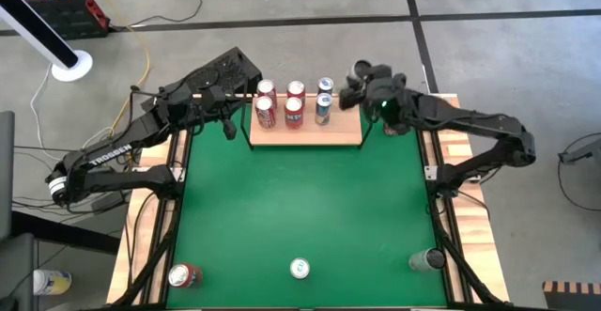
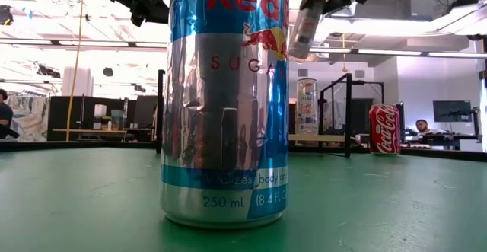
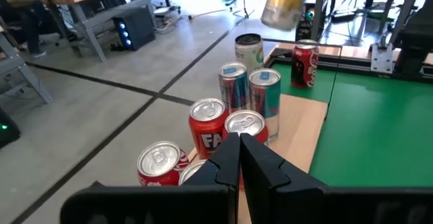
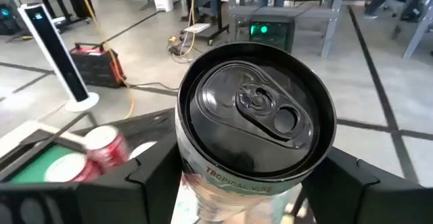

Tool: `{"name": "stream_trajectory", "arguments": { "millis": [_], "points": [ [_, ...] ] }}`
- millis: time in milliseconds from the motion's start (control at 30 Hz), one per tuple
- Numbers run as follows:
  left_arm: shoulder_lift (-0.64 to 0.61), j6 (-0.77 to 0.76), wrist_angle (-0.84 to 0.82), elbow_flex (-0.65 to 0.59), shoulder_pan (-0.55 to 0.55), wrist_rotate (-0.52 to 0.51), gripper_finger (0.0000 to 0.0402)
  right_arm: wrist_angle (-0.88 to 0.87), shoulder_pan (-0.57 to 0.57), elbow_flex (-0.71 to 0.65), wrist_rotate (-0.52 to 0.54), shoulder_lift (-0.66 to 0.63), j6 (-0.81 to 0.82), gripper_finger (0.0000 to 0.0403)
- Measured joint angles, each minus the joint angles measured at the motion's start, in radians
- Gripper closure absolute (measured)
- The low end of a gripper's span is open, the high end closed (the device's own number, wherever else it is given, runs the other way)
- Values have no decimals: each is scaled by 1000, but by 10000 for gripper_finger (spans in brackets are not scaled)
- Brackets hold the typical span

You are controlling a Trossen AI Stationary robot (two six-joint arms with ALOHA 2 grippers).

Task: Place canned beverage on shelf
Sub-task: Put the top white soda can on the shelf

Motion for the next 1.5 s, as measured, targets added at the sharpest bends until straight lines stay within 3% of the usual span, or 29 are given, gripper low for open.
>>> {"name": "stream_trajectory", "arguments": {
  "millis": [267, 767, 867, 1067, 1500],
  "points": [
    [0, -1, -1, 0, 0, 102, 402, -220, 82, 2, 20, 72, 236, 127],
    [0, -25, 26, 0, 0, 94, 402, -330, -4, -4, -46, 245, 226, 127],
    [0, -73, 28, 0, 0, 92, 402, -263, -29, -50, -54, 232, 193, 127],
    [0, -118, 27, 0, 0, 90, 402, -43, -89, -221, -182, 187, 112, 127],
    [0, -179, 28, 0, 0, 11, 402, 26, -133, -248, -197, 194, 62, 127]
  ]
}}
